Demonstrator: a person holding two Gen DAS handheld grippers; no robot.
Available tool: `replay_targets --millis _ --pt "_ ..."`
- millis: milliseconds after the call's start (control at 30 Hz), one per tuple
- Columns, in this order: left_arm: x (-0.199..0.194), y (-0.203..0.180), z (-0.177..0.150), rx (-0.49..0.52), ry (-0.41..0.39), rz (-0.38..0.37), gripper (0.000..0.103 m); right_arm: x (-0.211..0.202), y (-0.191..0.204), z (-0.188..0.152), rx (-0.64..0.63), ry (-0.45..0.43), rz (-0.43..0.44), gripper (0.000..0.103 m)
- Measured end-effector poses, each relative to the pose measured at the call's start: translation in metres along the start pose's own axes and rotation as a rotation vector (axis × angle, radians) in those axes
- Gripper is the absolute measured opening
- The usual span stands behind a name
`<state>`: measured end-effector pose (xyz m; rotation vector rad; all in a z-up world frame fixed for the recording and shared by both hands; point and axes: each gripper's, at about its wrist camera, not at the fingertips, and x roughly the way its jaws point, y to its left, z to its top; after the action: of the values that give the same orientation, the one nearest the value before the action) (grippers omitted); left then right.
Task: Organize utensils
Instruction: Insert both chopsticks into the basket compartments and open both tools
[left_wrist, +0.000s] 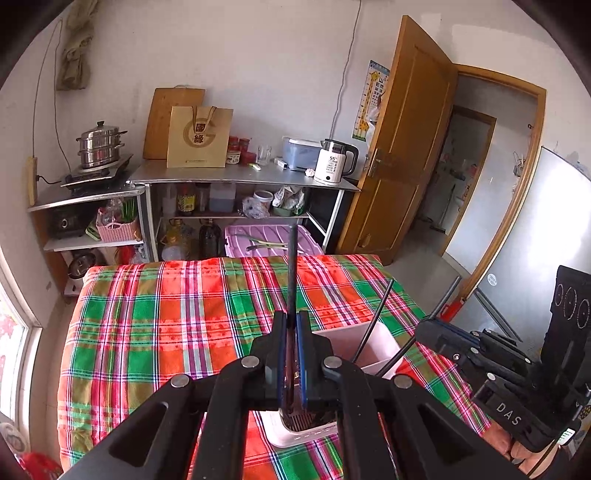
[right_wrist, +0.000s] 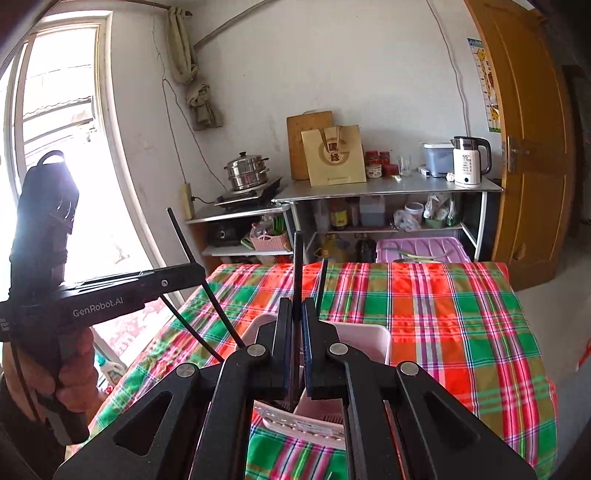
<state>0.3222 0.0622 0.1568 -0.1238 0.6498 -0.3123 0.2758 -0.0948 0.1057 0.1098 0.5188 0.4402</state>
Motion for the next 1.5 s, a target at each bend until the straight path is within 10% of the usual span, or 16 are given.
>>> replay_targets --millis 1033,1500 --pt "-0.038 -0.003 0.003 0.007 -0.066 0.084 0.016 -0.035 -0.005 -0.007 -0.034 -0.006 -0.023 0.016" --pt "-0.112 -0.028 -0.092 0.023 -0.127 0.041 0.016 -0.123 -0.005 -0.059 -0.035 -0.064 -0.037 0.018"
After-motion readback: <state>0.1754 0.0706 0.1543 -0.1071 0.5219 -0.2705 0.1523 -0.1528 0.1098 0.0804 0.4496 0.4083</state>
